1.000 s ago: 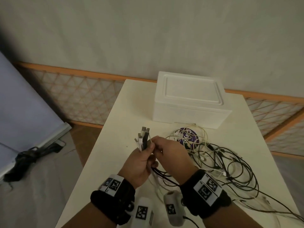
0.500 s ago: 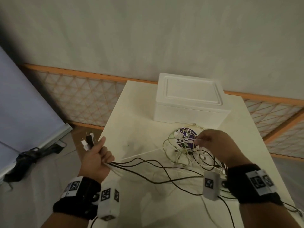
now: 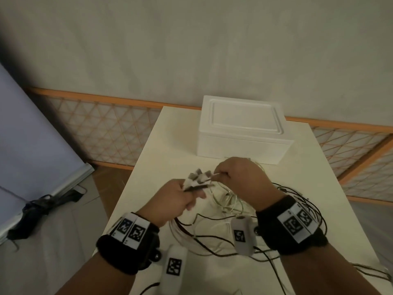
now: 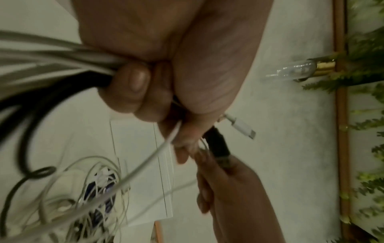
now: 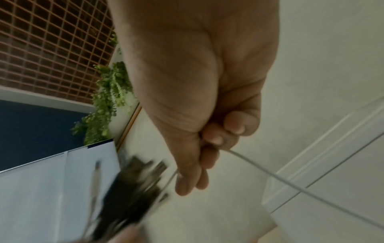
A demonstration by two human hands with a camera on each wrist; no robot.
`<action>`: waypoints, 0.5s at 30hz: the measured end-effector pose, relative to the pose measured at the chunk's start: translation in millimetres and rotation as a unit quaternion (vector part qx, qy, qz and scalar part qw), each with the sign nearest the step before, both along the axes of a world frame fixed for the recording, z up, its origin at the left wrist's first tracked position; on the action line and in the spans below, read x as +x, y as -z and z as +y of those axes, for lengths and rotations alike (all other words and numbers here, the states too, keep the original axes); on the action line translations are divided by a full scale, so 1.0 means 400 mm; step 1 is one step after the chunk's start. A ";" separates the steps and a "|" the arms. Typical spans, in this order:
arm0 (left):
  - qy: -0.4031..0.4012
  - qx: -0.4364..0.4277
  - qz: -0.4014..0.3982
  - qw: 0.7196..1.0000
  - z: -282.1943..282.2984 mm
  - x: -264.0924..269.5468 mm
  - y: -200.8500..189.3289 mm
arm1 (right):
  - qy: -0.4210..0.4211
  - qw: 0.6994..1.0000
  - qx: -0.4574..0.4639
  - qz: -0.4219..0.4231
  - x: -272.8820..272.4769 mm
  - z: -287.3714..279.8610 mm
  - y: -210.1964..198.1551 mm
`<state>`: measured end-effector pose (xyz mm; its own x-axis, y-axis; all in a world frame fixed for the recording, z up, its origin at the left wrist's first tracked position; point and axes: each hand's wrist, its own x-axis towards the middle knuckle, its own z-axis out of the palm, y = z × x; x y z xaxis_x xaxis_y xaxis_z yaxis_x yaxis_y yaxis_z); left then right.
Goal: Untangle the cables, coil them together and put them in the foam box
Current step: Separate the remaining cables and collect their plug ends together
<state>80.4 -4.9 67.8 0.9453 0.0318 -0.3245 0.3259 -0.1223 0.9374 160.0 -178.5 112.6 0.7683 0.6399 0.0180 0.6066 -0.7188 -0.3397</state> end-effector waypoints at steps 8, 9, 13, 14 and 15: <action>0.008 -0.464 -0.239 0.853 0.149 0.004 -0.080 | 0.182 0.973 0.061 0.125 0.034 -0.185 0.183; 0.075 -0.524 -0.235 0.815 0.155 0.011 -0.075 | 0.196 0.968 0.079 0.138 0.035 -0.193 0.188; 0.113 -0.553 -0.203 0.800 0.115 0.029 -0.016 | 0.197 0.953 0.189 0.129 0.035 -0.166 0.103; 0.089 -0.505 -0.195 0.836 0.092 0.026 -0.003 | 0.184 0.950 0.228 0.111 0.029 -0.152 0.064; 0.053 -0.454 -0.170 0.873 0.068 0.025 0.003 | 0.170 0.943 0.269 0.098 0.019 -0.139 0.024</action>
<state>90.4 22.3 66.5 0.9741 -0.1861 0.1287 0.0424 0.7090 0.7039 167.6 -234.0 103.2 0.9494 0.2954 0.1064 0.2605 -0.5522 -0.7919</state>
